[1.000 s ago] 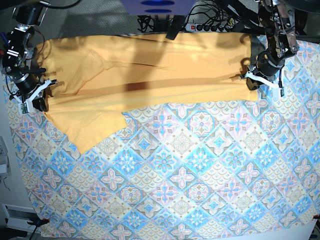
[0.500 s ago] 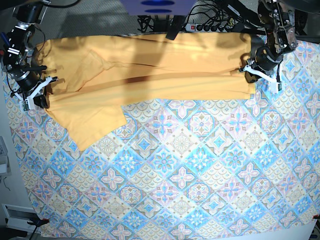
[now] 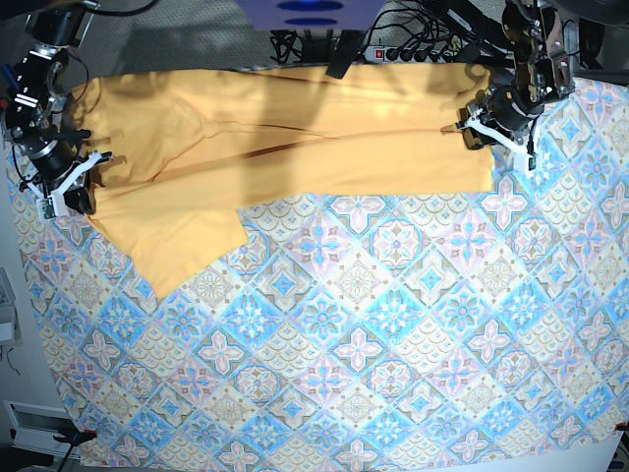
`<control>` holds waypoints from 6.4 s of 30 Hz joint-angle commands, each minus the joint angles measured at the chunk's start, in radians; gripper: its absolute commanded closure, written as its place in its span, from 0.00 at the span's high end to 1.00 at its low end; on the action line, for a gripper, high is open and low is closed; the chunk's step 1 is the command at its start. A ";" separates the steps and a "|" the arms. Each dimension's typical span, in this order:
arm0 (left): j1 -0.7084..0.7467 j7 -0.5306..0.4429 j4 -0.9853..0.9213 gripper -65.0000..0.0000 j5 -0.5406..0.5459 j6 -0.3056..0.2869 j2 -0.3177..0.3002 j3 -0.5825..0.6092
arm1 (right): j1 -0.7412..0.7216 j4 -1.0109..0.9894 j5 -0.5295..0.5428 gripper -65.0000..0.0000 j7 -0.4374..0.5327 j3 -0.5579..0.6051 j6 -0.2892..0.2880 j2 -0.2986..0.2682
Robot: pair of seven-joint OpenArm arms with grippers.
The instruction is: Fold the T-shirt properly
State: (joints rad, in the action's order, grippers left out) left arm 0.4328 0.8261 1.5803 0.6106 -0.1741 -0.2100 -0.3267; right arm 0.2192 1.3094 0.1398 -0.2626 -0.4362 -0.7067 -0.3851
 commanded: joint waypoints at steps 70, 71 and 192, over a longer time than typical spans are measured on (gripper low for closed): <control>-0.005 -0.011 0.010 0.31 -0.005 0.011 -0.007 -0.005 | -0.287 -0.274 -0.124 0.33 0.026 0.129 0.074 0.015; -0.005 -0.011 0.010 0.31 -0.005 0.011 -0.007 -0.005 | -0.260 -0.238 -0.124 0.33 0.026 0.113 0.074 0.013; -0.033 -0.011 0.009 0.31 -0.007 0.009 -0.007 -0.005 | -0.574 -0.781 -0.122 0.34 0.213 0.511 0.072 -0.004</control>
State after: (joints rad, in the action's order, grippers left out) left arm 0.3992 0.8223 1.5787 0.6025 -0.1627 -0.2081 -0.3275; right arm -0.3450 0.5285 0.0326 -0.0135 0.0719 -0.6197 -0.3832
